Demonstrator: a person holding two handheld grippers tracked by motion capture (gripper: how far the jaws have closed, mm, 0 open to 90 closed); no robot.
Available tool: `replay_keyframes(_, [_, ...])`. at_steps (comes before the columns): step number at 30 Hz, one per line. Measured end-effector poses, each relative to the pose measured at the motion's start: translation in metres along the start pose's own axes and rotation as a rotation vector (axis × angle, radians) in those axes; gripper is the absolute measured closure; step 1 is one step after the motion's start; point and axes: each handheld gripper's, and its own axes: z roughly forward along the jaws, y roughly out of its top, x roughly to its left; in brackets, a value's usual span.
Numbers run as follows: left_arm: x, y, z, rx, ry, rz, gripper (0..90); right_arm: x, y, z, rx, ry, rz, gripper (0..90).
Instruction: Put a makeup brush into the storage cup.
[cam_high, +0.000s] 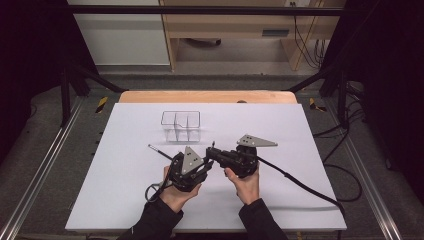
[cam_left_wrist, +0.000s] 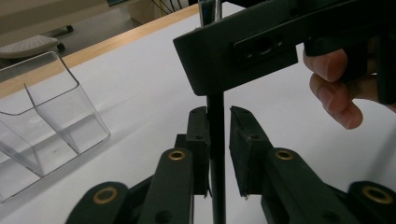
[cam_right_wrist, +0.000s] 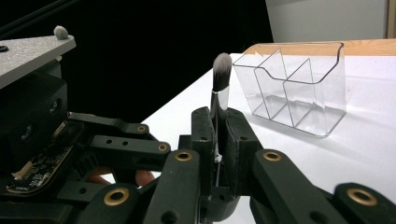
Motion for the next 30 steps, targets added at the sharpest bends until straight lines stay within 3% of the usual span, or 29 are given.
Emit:
replay_keyframes(12, [0.003,0.001,-0.001,-0.006,-0.004,-0.026,82.7,0.001,0.000,-0.001,-0.009,-0.003,-0.003,83.0])
replay_keyframes(21, [0.016,-0.004,-0.007,-0.003,0.017,-0.045,82.7,0.005,0.005,-0.014,-0.019,-0.052,-0.073,59.0])
replay_keyframes(30, [0.037,-0.010,-0.024,-0.032,0.027,-0.073,82.6,0.002,0.007,-0.020,0.022,-0.137,-0.163,36.1])
